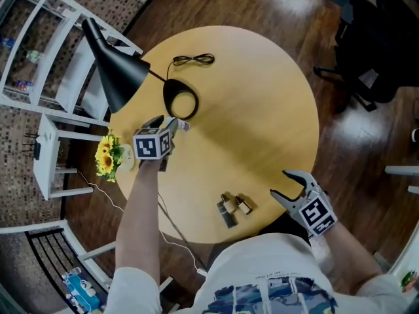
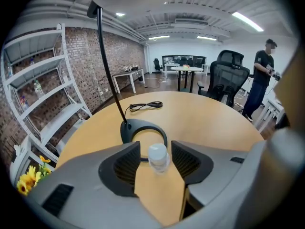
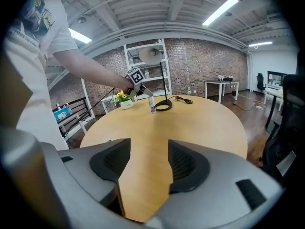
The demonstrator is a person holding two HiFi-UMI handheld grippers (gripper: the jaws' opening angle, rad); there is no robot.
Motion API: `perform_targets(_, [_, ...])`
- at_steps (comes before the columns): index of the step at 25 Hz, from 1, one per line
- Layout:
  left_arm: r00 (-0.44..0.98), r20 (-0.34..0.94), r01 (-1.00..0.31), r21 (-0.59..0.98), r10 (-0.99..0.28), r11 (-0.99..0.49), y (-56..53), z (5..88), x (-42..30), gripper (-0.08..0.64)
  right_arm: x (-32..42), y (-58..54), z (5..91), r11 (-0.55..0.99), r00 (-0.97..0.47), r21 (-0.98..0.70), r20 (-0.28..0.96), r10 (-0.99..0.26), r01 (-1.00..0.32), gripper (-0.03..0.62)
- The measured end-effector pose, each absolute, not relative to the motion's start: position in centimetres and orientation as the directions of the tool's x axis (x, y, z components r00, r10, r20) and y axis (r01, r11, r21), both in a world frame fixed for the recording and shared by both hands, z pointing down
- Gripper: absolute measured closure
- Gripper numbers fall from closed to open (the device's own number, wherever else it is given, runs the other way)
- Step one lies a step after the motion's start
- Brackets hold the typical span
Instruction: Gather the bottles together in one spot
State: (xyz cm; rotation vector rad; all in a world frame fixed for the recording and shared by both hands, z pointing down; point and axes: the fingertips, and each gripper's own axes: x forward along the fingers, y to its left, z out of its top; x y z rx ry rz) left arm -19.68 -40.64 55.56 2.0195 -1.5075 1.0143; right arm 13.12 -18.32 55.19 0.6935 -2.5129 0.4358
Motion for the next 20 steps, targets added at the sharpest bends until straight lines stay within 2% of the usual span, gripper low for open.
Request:
perform_targets(6, [0.090, 0.676, -0.969, -0.110, -0.731, -0.222, -38.5, 51.9, -19.6, 0.344, 13.9, -18.8, 55.5, 0.841, -0.763, -0.150, 0.524, -0.378, -0.519, 0.319])
perform_targets(15, [0.113, 0.586, -0.994, 0.053, -0.803, -0.101, -24.7, 47.7, -19.9, 0.344, 9.3, -16.9, 52.4, 0.902, -0.803, -0.059, 0.483, -0.349, -0.428, 0.319])
perform_targets(20, [0.134, 0.554, -0.990, 0.120, -0.821, -0.080, -15.6, 44.9, -18.9, 0.345, 6.9, -12.5, 50.0, 0.924, -0.812, -0.011, 0.481, -0.330, -0.382, 0.319])
